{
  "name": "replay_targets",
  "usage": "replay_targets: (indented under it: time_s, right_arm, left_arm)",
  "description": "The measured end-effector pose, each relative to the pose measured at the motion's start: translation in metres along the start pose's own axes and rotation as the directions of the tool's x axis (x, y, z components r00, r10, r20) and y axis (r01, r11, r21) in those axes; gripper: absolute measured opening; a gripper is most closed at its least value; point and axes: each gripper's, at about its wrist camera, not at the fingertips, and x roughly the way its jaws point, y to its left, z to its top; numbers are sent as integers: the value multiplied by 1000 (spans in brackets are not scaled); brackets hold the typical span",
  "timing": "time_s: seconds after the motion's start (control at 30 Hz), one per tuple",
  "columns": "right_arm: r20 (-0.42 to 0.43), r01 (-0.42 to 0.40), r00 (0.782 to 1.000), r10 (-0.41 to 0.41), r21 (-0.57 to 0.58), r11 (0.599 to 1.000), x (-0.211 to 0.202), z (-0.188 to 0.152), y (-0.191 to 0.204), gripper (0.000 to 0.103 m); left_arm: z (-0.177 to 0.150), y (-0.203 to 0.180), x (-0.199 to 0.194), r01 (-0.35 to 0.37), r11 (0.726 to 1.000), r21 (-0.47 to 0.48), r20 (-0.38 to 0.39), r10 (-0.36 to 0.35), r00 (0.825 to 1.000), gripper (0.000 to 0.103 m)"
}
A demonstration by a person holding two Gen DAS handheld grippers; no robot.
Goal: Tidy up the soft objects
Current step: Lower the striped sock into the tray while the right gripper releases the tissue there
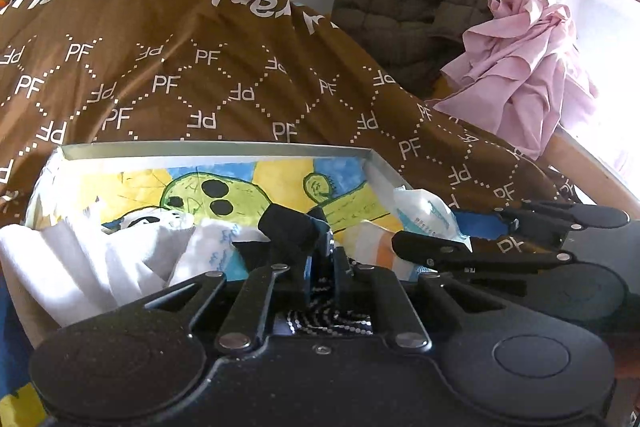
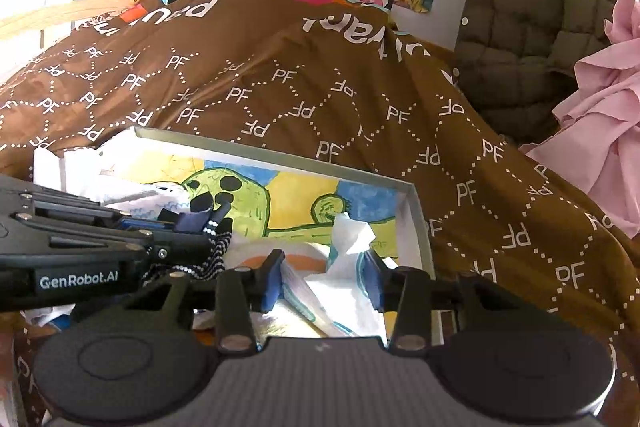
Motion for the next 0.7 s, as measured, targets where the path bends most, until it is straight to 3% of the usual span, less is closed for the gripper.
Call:
replay_targets:
  time_s: [0.2,0.47,0.7]
  right_arm:
    - [5,16,1000,-16,29,999,-1,0,-4,58]
    - [17,41,999,-42,34,999,-4,-1,-8,74]
    - [36,65,997,-67,58,996,-9,-1,-12,87]
  left_arm:
    - [0,0,-2,-23,1000,-3,14,23,1000,19]
    - [1,1,-7,-54,998,-13,43,55,998,44]
    - [0,3,-15,-132,990,-41,82,135,987,66]
